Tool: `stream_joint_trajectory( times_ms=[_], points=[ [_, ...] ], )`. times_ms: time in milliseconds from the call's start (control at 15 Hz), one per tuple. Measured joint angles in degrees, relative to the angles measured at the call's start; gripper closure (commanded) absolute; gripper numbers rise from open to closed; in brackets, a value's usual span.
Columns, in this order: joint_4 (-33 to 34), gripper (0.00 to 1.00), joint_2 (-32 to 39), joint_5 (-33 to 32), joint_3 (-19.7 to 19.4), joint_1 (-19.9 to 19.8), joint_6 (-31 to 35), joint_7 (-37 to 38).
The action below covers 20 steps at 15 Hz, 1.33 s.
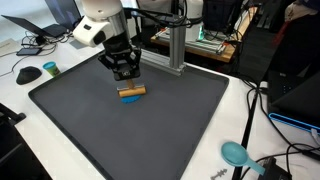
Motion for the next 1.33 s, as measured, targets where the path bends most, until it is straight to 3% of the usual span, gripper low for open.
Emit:
stream_joint_trajectory(
  times_ms=[1333],
  points=[
    [-0.5,0.78,-0.2,-1.0,-0.1,0.4,0.0,0.4]
  ],
)
